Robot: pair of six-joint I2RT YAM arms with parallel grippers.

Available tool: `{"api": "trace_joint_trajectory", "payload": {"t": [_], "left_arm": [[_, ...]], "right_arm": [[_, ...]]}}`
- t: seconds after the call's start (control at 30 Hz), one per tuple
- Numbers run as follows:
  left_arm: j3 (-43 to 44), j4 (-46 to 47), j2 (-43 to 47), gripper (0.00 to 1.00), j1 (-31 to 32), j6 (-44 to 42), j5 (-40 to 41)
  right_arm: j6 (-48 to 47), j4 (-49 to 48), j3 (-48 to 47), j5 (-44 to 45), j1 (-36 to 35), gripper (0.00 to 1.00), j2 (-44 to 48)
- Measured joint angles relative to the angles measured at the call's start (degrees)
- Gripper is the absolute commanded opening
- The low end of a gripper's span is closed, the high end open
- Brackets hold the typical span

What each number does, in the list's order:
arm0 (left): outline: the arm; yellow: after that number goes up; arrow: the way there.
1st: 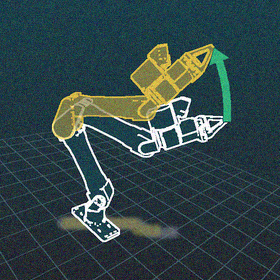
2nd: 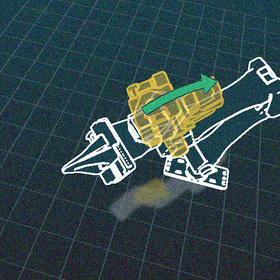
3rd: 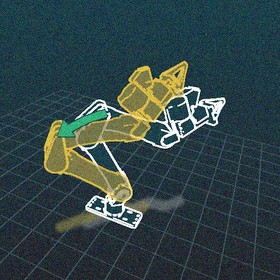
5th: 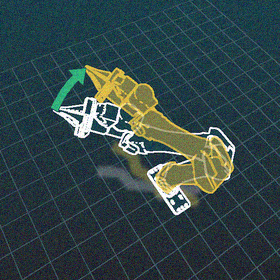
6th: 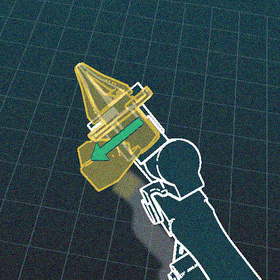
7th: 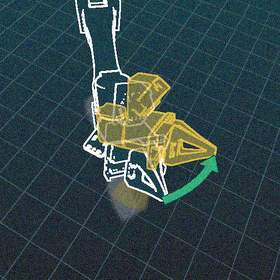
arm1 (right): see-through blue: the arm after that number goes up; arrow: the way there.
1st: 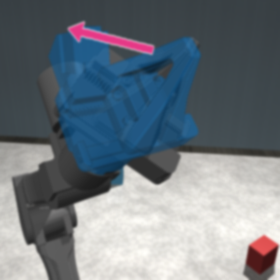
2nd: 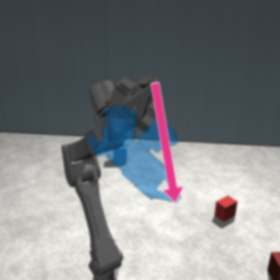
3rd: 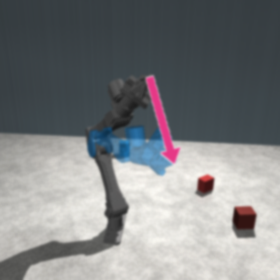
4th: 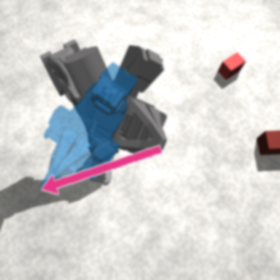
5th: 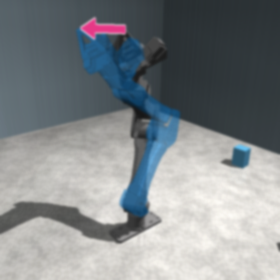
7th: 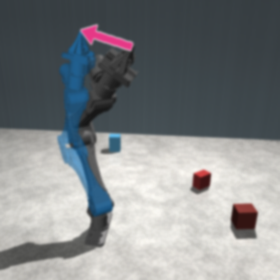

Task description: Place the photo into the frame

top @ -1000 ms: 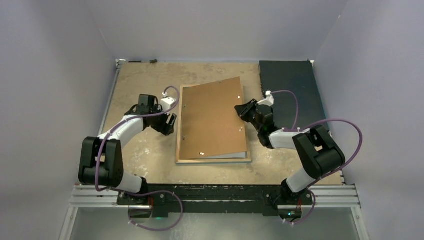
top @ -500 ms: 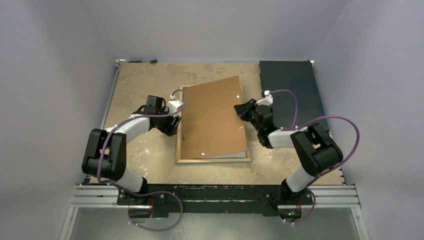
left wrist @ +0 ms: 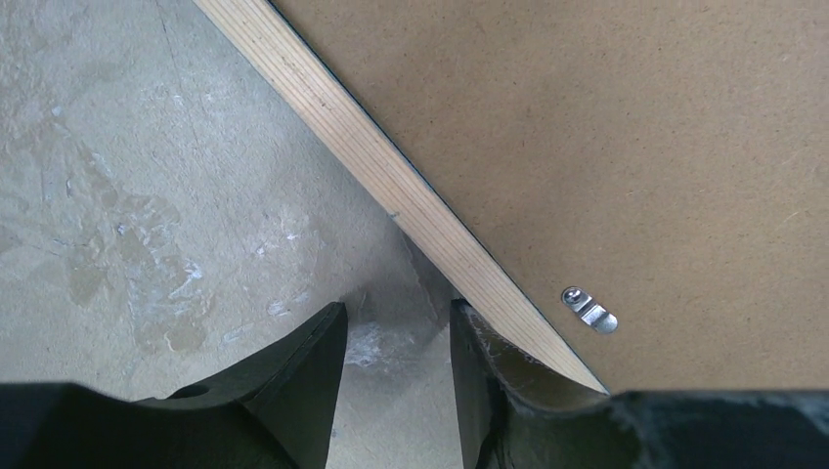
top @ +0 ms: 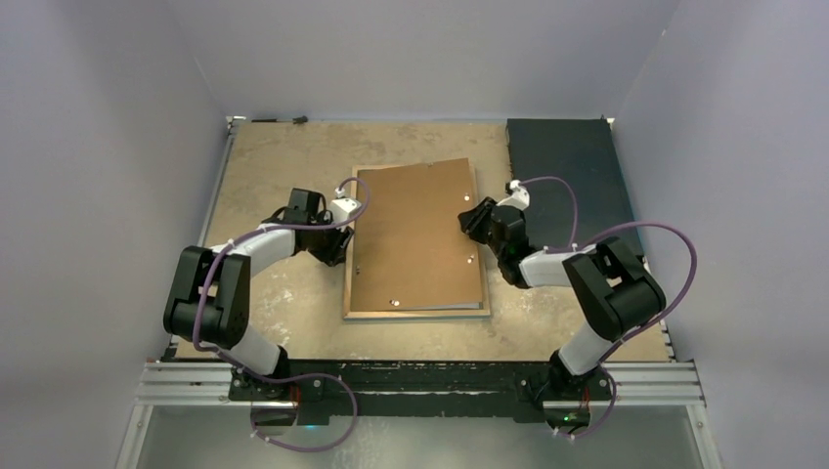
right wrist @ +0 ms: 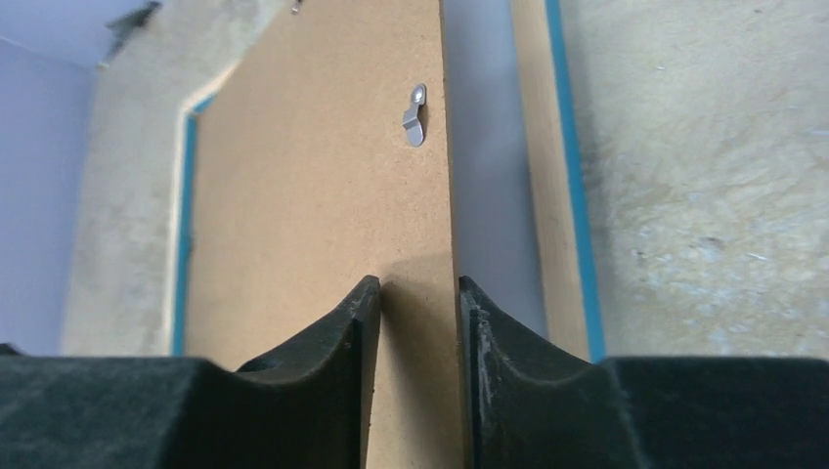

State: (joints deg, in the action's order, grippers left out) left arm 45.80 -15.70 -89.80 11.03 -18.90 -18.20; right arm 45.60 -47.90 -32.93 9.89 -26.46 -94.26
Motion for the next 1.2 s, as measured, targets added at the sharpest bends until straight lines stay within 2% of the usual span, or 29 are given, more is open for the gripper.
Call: {"api": "trace_joint_trajectory", "payload": {"t": [0.23, 0.4, 0.47, 0.53, 1.2], "left_arm": [[-0.31, 0.50, 0.15, 0.39, -0.04, -0.02, -0.13], [-0.55, 0.37, 0.87, 0.38, -0.04, -0.20, -0.04], [-0.57, 0.33, 1.33, 0.38, 0.00, -0.20, -0.04], [-0.59, 0.35, 1.81, 0.38, 0.00, -0.20, -0.02], [-0.59, -0.35, 3.28, 0.35, -0.02, -0.24, 0.52]], "right_arm": [[-5.88, 14.64, -8.09, 3.63, -1.07, 0.48, -3.48], [-9.64, 22.21, -12.92, 5.27, -2.80, 0.78, -4.39], [-10.71, 23.93, -13.99, 5.77, -3.65, 0.83, -4.39], [-11.76, 25.27, -14.64, 6.14, -4.33, 0.98, -4.39], [-20.44, 38.18, -18.49, 13.66, -7.78, 0.99, -0.90]]}}
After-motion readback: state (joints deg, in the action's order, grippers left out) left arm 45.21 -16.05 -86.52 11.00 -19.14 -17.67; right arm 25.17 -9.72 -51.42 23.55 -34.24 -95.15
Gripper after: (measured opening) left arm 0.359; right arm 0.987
